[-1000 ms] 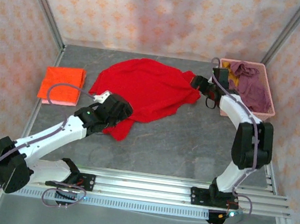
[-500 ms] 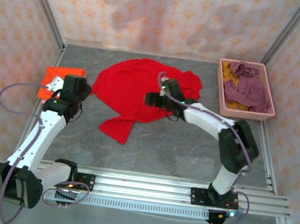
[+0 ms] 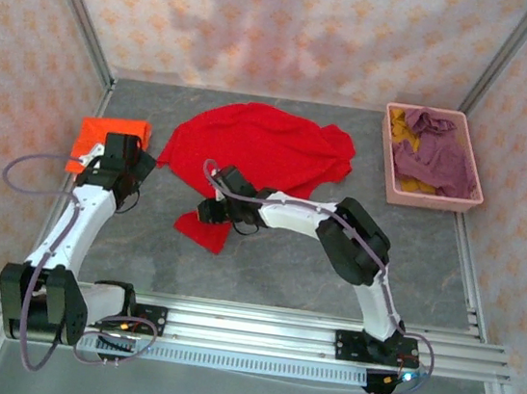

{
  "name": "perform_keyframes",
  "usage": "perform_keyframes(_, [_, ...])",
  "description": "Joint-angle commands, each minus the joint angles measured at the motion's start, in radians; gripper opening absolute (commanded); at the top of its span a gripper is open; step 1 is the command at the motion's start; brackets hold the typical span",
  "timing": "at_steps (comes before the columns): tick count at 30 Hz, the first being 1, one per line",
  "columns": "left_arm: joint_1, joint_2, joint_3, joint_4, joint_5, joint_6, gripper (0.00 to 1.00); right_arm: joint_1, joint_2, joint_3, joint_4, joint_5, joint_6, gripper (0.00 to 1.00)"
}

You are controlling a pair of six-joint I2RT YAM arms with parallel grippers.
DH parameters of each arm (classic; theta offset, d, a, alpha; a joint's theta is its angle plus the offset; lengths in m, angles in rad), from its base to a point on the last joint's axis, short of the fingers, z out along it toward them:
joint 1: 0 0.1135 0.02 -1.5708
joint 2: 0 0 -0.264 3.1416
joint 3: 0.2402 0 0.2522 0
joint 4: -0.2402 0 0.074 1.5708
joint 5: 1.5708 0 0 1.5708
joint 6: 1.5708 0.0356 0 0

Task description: Fold and stack the t-shirts

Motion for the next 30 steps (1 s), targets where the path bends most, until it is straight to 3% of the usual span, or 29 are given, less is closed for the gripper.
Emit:
perform_keyframes(1, [0.005,0.026,-0.011,0.039,0.031,-0.016,1.0,-0.029,-0.015,-0.052,-0.066,0.029,0.031,0.33])
perform_keyframes(6, [-0.03,0.085,-0.008,0.079,0.043,-0.037,0.99,-0.107,-0.122,-0.252,-0.053,0.059,0.097,0.25])
perform_keyframes(14, [-0.146,0.232,-0.003,0.157,0.038,-0.172,0.74,-0.217,-0.275,-0.488,-0.012,0.116,0.166,0.22])
perform_keyframes(19, [-0.22,0.27,-0.057,0.24,0.038,-0.326,0.66,-0.226,-0.29,-0.501,0.003,0.111,0.18,0.22])
perform_keyframes(24, [-0.229,0.361,-0.069,0.373,0.124,-0.41,0.59,-0.226,-0.273,-0.496,0.031,0.088,0.193,0.22])
perform_keyframes(30, [-0.226,0.459,-0.044,0.43,0.128,-0.461,0.5,-0.226,-0.271,-0.493,0.029,0.082,0.195,0.22])
